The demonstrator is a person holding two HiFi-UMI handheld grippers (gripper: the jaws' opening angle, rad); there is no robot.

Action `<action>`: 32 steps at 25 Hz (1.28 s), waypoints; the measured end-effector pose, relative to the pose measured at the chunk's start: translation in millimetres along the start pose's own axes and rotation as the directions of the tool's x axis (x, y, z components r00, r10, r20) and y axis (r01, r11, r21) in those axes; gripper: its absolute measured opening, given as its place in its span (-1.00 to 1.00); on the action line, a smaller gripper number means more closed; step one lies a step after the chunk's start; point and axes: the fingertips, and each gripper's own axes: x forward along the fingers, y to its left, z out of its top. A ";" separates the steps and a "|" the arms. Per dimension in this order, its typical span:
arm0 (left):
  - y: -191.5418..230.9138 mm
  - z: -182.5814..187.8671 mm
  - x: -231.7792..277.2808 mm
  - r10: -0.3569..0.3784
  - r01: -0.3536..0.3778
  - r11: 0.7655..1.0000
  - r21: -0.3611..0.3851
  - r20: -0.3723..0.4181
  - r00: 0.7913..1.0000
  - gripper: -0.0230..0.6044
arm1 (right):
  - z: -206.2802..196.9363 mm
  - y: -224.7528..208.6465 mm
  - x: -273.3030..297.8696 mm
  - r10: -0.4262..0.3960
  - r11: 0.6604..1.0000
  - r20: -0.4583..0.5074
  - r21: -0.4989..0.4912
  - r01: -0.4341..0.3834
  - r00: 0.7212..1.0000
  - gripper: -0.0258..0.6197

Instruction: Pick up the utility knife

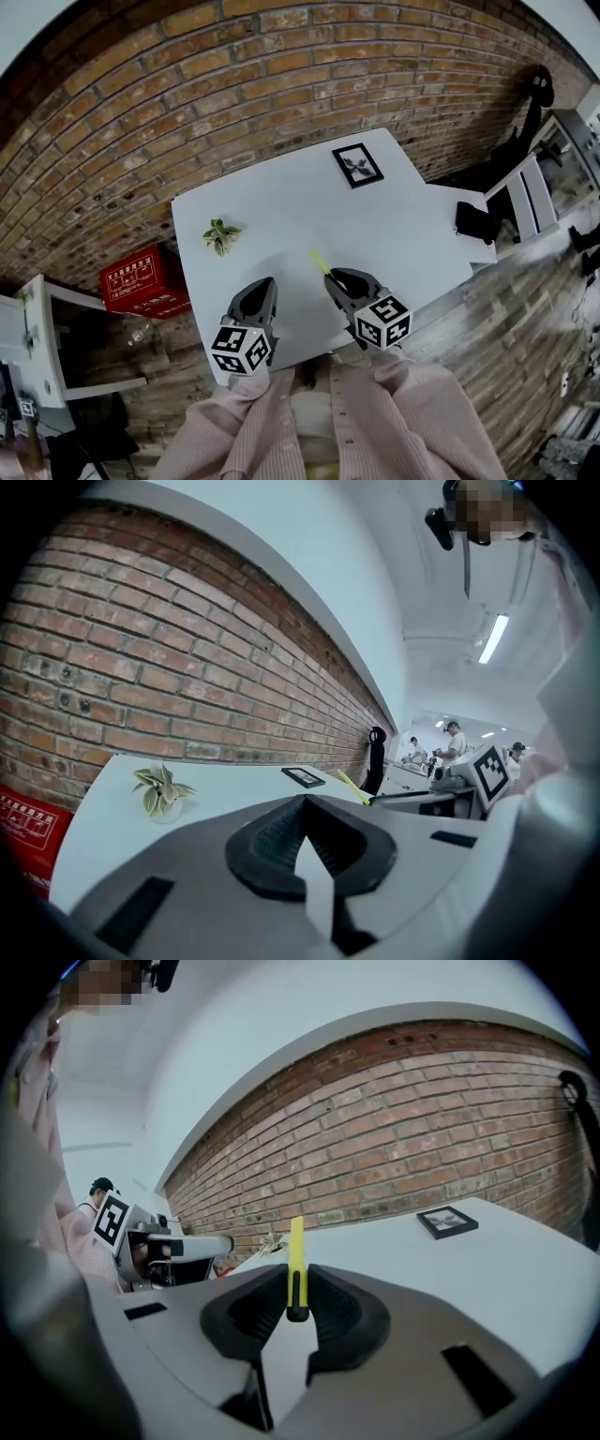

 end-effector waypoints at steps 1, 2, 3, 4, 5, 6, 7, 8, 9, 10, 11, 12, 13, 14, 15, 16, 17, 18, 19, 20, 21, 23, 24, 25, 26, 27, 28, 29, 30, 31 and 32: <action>-1.2 3.9 -0.3 -0.002 0.002 1.000 0.006 0.009 1.000 -0.95 | 3.9 -0.9 -1.7 -0.005 1.000 0.016 0.005 0.005 1.000 -0.71; -2.4 8.1 -0.6 -0.004 0.003 1.000 0.012 0.018 1.000 -0.96 | 7.9 -2.0 -3.7 -0.011 1.000 0.032 0.010 0.011 0.999 -0.71; -3.4 12.5 -1.0 -0.004 0.004 1.000 0.017 0.027 1.000 -0.95 | 12.0 -3.0 -5.8 -0.017 1.000 0.048 0.015 0.017 0.999 -0.71; -4.2 17.0 -1.6 -0.004 0.003 1.000 0.021 0.036 0.999 -0.95 | 16.0 -3.8 -7.9 -0.024 1.000 0.063 0.019 0.023 0.998 -0.71; -4.7 21.6 -2.4 -0.002 0.001 1.000 0.024 0.044 0.999 -0.95 | 19.6 -4.3 -10.1 -0.030 0.999 0.077 0.022 0.029 0.997 -0.71; -5.1 26.4 -3.1 0.000 -0.001 1.000 0.029 0.053 0.999 -0.96 | 22.9 -4.7 -12.3 -0.037 0.999 0.090 0.025 0.035 0.995 -0.71; -5.5 31.4 -3.7 0.001 -0.004 0.999 0.036 0.061 0.998 -0.95 | 26.2 -5.2 -14.6 -0.044 0.999 0.104 0.028 0.042 0.994 -0.71; -6.0 36.4 -4.1 0.003 -0.006 0.999 0.044 0.069 0.998 -0.95 | 29.9 -5.8 -16.9 -0.051 0.998 0.117 0.030 0.048 0.992 -0.71; -6.6 41.3 -4.4 0.003 -0.007 0.999 0.053 0.078 0.997 -0.95 | 34.2 -6.5 -19.2 -0.057 0.998 0.131 0.032 0.054 0.990 -0.71; -7.3 46.3 -4.9 0.003 -0.009 0.998 0.061 0.087 0.996 -0.95 | 38.9 -7.2 -21.7 -0.063 0.998 0.146 0.032 0.059 0.987 -0.71; -8.3 51.3 -5.4 0.003 -0.009 0.997 0.070 0.097 0.995 -0.95 | 43.8 -8.0 -24.5 -0.069 0.997 0.160 0.032 0.065 0.985 -0.71; -9.5 56.0 -6.2 0.001 -0.010 0.997 0.081 0.107 0.994 -0.95 | 48.7 -8.7 -27.4 -0.075 0.997 0.174 0.033 0.070 0.982 -0.71; -10.8 60.6 -7.1 0.000 -0.011 0.995 0.095 0.115 0.993 -0.95 | 53.6 -9.3 -30.6 -0.081 0.997 0.187 0.032 0.076 0.979 -0.71; -12.0 64.8 -8.0 -0.002 -0.012 0.994 0.110 0.122 0.992 -0.95 | 58.6 -9.9 -33.9 -0.087 0.996 0.201 0.031 0.082 0.976 -0.71; -12.9 68.8 -8.8 -0.003 -0.013 0.992 0.124 0.129 0.992 -0.95 | 63.7 -10.5 -37.2 -0.093 0.996 0.215 0.030 0.088 0.972 -0.71; -13.2 72.5 -9.4 -0.004 -0.014 0.991 0.133 0.136 0.991 -0.95 | 69.0 -11.2 -40.2 -0.097 0.995 0.229 0.027 0.094 0.968 -0.71; -13.0 75.9 -10.2 -0.004 -0.016 0.990 0.139 0.142 0.990 -0.95 | 74.5 -11.7 -43.1 -0.101 0.995 0.242 0.023 0.098 0.965 -0.71; -12.5 79.2 -11.1 -0.003 -0.019 0.990 0.142 0.148 0.989 -0.95 | 80.1 -12.0 -46.1 -0.105 0.994 0.255 0.019 0.103 0.961 -0.71; -11.8 82.6 -12.2 0.000 -0.023 0.989 0.145 0.155 0.988 -0.95 | 85.8 -12.1 -49.3 -0.109 0.994 0.267 0.016 0.109 0.958 -0.71; -11.1 86.2 -13.2 0.003 -0.026 0.989 0.147 0.161 0.987 -0.95 | 91.4 -12.5 -52.6 -0.115 0.993 0.279 0.016 0.115 0.953 -0.71; -10.3 90.0 -13.9 0.005 -0.030 0.988 0.149 0.167 0.986 -0.96 | 96.6 -13.2 -55.6 -0.121 0.992 0.290 0.016 0.122 0.949 -0.71; -7.9 97.3 -14.9 0.011 -0.039 0.987 0.155 0.179 0.984 -0.95 | 105.3 -15.1 -60.5 -0.131 0.991 0.310 0.011 0.135 0.942 -0.71; -6.5 100.7 -15.6 0.015 -0.045 0.986 0.158 0.185 0.983 -0.96 | 108.9 -15.8 -62.4 -0.135 0.990 0.319 0.008 0.140 0.938 -0.71; -5.4 103.9 -16.5 0.019 -0.050 0.986 0.162 0.190 0.982 -0.95 | 112.0 -16.3 -64.2 -0.138 0.990 0.328 0.006 0.144 0.935 -0.71; -4.6 107.2 -17.6 0.022 -0.055 0.985 0.166 0.196 0.980 -0.95 | 114.7 -16.8 -66.2 -0.141 0.989 0.336 0.004 0.148 0.931 -0.71; -4.2 110.8 -18.8 0.024 -0.060 0.983 0.172 0.202 0.979 -0.95 | 117.1 -17.6 -68.2 -0.144 0.988 0.343 0.001 0.152 0.928 -0.71; -4.3 114.7 -19.8 0.026 -0.065 0.982 0.179 0.209 0.977 -0.95 | 119.6 -18.4 -70.2 -0.146 0.988 0.350 0.000 0.156 0.925 -0.71; -4.5 118.6 -20.8 0.027 -0.069 0.980 0.185 0.216 0.976 -0.96 | 122.6 -19.1 -72.3 -0.150 0.987 0.358 0.000 0.160 0.922 -0.71; -4.6 122.0 -21.8 0.029 -0.072 0.979 0.190 0.222 0.975 -0.95 | 125.8 -19.7 -74.4 -0.153 0.986 0.366 0.000 0.164 0.918 -0.71; -4.5 125.0 -22.9 0.031 -0.077 0.978 0.194 0.228 0.973 -0.95 | 128.8 -20.2 -76.4 -0.155 0.986 0.373 0.000 0.167 0.915 -0.71; -4.3 128.0 -24.1 0.034 -0.082 0.977 0.198 0.234 0.972 -0.95 | 131.6 -20.6 -78.4 -0.157 0.985 0.381 0.000 0.170 0.911 -0.71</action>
